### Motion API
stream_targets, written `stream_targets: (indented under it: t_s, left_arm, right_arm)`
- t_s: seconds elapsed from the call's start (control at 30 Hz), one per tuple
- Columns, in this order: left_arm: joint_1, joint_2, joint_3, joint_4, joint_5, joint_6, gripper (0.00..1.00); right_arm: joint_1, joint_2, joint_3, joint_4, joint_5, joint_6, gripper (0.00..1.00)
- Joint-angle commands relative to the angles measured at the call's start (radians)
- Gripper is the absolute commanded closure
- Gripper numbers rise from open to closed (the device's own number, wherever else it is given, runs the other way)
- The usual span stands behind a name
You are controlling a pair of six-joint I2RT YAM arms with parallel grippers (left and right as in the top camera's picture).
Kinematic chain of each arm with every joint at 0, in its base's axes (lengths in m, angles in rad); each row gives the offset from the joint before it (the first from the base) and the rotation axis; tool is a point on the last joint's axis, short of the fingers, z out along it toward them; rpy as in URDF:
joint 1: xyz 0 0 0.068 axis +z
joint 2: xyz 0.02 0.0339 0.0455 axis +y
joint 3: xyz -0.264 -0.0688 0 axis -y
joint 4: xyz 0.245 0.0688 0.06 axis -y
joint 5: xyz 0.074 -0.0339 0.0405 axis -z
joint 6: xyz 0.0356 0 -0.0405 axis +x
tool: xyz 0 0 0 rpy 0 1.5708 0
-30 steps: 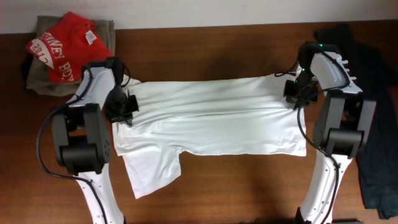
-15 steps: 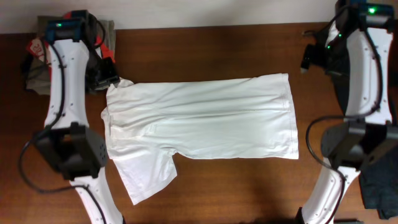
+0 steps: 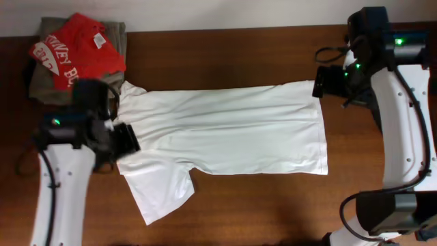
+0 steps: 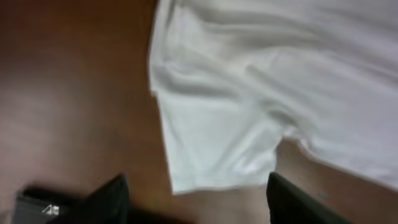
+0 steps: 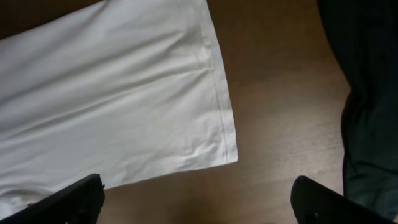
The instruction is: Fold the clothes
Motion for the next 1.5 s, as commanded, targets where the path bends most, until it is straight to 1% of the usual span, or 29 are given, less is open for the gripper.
stream_targets:
  t_s: [0.0, 0.03, 0.1, 0.13, 0.2, 0.27, 0.33, 0.37, 0.47, 0.5, 0.57, 0.63, 0.67, 0.7, 0.73, 0.77, 0.8, 0.87, 0.97, 1.0, 1.03, 1.07, 1.1, 1.17, 1.2, 1.27, 1.4, 1.47]
  left_arm:
    - [0.000, -0.039, -0.279, 0.119, 0.134, -0.087, 0.30]
    - [0.000, -0.039, -0.378, 0.175, 0.140, -0.149, 0.30]
    - [0.000, -0.039, -0.477, 0.220, 0.140, -0.211, 0.30]
    - [0.000, -0.039, -0.499, 0.227, 0.140, -0.229, 0.30]
    - [0.000, -0.039, -0.594, 0.248, 0.140, -0.327, 0.30]
    - [0.000, -0.039, -0.671, 0.295, 0.139, -0.385, 0.29]
    - [0.001, -0.039, -0.727, 0.354, 0.103, -0.441, 0.29]
    - [0.001, -0.039, -0.766, 0.412, 0.098, -0.449, 0.29]
    - [0.001, -0.039, -0.805, 0.427, 0.102, -0.453, 0.29]
    - [0.001, -0.039, -0.812, 0.429, 0.101, -0.472, 0.29]
    - [0.000, -0.039, -0.827, 0.459, 0.106, -0.475, 0.33]
    - [0.001, -0.039, -0.833, 0.474, 0.109, -0.475, 0.36]
    - [0.001, -0.039, -0.837, 0.482, 0.110, -0.475, 0.44]
    - [0.001, -0.039, -0.840, 0.490, 0.110, -0.476, 0.58]
    - [0.001, -0.039, -0.842, 0.498, 0.110, -0.476, 0.83]
    - [0.001, -0.039, -0.842, 0.504, 0.110, -0.475, 0.99]
    - [0.001, -0.039, -0.842, 0.515, 0.110, -0.475, 0.99]
    - [0.001, -0.039, -0.842, 0.537, 0.110, -0.476, 0.99]
    - [0.001, -0.039, -0.842, 0.563, 0.109, -0.475, 0.99]
    - [0.001, -0.039, -0.842, 0.565, 0.109, -0.476, 0.99]
    - [0.001, -0.039, -0.842, 0.573, 0.109, -0.476, 0.99]
    - [0.001, -0.039, -0.842, 0.587, 0.109, -0.475, 0.99]
    - [0.001, -0.039, -0.842, 0.596, 0.109, -0.475, 0.99]
    - [0.001, -0.039, -0.842, 0.597, 0.109, -0.475, 0.99]
    - [0.001, -0.039, -0.842, 0.598, 0.109, -0.475, 0.99]
    - [0.001, -0.039, -0.842, 0.600, 0.109, -0.475, 0.99]
    - [0.001, -0.039, -0.842, 0.604, 0.105, -0.475, 0.99]
    - [0.001, -0.039, -0.842, 0.608, 0.106, -0.475, 0.99]
  right_arm:
    - [-0.029, -0.006, -0.060, 0.048, 0.021, 0.062, 0.01]
    - [-0.050, -0.006, -0.079, 0.065, 0.015, 0.062, 0.01]
    - [-0.080, -0.006, -0.088, 0.073, 0.015, 0.061, 0.01]
    - [-0.087, -0.006, -0.089, 0.077, 0.015, 0.061, 0.01]
    - [-0.101, -0.005, -0.089, 0.097, 0.012, 0.061, 0.01]
    - [-0.100, -0.005, -0.089, 0.100, 0.012, 0.061, 0.01]
    - [-0.100, -0.005, -0.096, 0.104, 0.012, 0.061, 0.01]
    - [-0.101, -0.005, -0.108, 0.113, 0.013, 0.070, 0.01]
    - [-0.117, -0.008, -0.108, 0.140, 0.011, 0.093, 0.01]
    - [-0.126, -0.008, -0.108, 0.141, 0.004, 0.094, 0.01]
    - [-0.126, -0.009, -0.109, 0.130, 0.000, 0.095, 0.02]
    - [-0.126, -0.025, -0.108, 0.138, -0.061, 0.095, 0.01]
    - [-0.126, -0.033, -0.108, 0.141, -0.068, 0.095, 0.01]
    - [-0.126, -0.049, -0.108, 0.144, -0.068, 0.095, 0.01]
    - [-0.126, -0.062, -0.108, 0.140, -0.068, 0.094, 0.01]
    - [-0.126, -0.068, -0.108, 0.132, -0.068, 0.094, 0.01]
    - [-0.126, -0.071, -0.108, 0.102, -0.069, 0.095, 0.01]
    - [-0.126, -0.092, -0.109, 0.072, -0.066, 0.143, 0.01]
    - [-0.126, -0.148, -0.124, 0.026, -0.041, 0.147, 0.01]
    - [-0.126, -0.159, -0.163, 0.012, -0.040, 0.156, 0.01]
    - [-0.126, -0.174, -0.230, 0.019, -0.034, 0.204, 0.01]
    - [-0.124, -0.192, -0.327, 0.052, -0.044, 0.230, 0.02]
    - [-0.125, -0.206, -0.431, 0.102, -0.069, 0.244, 0.01]
    - [-0.125, -0.227, -0.634, 0.225, -0.079, 0.316, 0.01]
    - [-0.126, -0.229, -0.700, 0.280, -0.080, 0.339, 0.01]
    - [-0.146, -0.228, -0.836, 0.422, -0.125, 0.340, 0.01]
    - [-0.221, -0.224, -1.012, 0.584, -0.165, 0.318, 0.00]
    - [-0.230, -0.222, -1.069, 0.636, -0.193, 0.299, 0.13]
